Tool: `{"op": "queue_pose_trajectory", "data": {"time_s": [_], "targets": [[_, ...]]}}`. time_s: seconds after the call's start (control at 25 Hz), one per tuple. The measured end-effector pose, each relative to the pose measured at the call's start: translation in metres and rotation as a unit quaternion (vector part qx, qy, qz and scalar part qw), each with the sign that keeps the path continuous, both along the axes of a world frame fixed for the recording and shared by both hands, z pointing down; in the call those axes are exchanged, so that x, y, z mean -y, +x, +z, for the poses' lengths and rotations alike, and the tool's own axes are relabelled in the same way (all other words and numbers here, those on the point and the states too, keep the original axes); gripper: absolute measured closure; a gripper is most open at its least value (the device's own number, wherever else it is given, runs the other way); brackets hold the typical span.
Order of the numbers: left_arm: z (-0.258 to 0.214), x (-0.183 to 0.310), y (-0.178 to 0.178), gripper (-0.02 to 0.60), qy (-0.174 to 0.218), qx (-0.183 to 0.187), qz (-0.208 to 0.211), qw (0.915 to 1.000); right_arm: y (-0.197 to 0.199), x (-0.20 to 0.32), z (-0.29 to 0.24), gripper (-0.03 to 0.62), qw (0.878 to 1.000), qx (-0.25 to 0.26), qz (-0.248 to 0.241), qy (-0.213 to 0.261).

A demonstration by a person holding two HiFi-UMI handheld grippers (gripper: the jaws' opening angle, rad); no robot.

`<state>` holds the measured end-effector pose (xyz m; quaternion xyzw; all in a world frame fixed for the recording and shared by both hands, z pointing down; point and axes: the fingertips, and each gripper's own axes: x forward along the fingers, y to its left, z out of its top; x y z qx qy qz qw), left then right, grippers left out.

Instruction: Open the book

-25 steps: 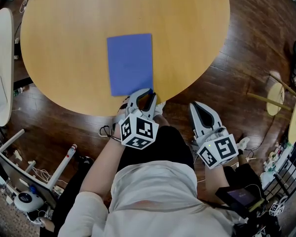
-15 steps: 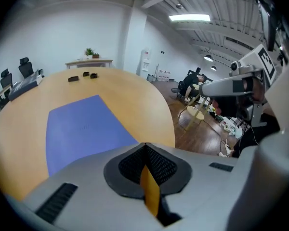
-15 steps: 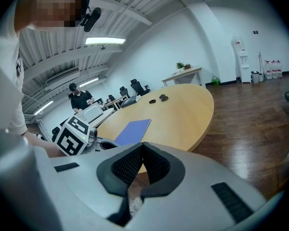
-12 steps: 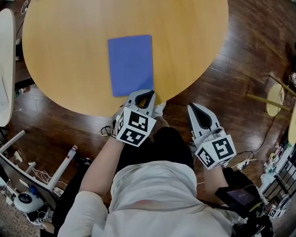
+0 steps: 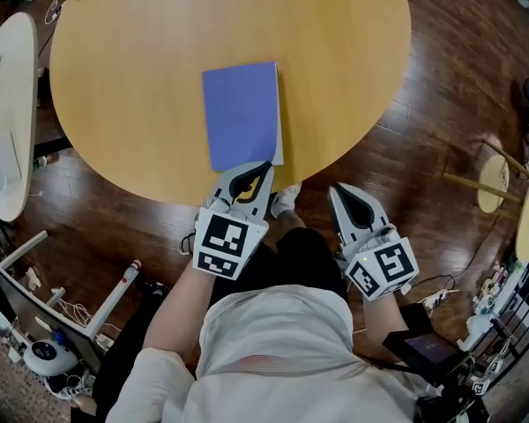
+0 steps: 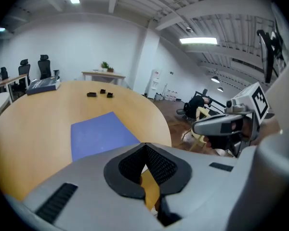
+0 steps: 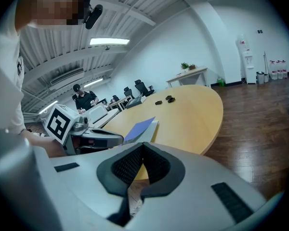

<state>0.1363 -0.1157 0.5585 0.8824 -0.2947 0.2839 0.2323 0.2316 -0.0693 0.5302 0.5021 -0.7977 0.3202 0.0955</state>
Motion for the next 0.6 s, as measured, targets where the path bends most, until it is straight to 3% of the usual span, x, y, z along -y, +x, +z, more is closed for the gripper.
{"op": "queue_pose_trajectory", "data": {"time_s": [0.36, 0.6], "targets": [[-0.058, 0.016, -0.060, 0.572, 0.038, -0.027, -0.082, 0.9955, -0.035, 0.021, -0.024, 0.591, 0.999, 0.002, -0.041, 0.028], [-0.071, 0.025, -0.114, 0.572, 0.049, -0.033, -0.151, 0.9868, -0.058, 0.035, -0.031, 0.591, 0.998, -0.003, -0.059, 0.035]]}}
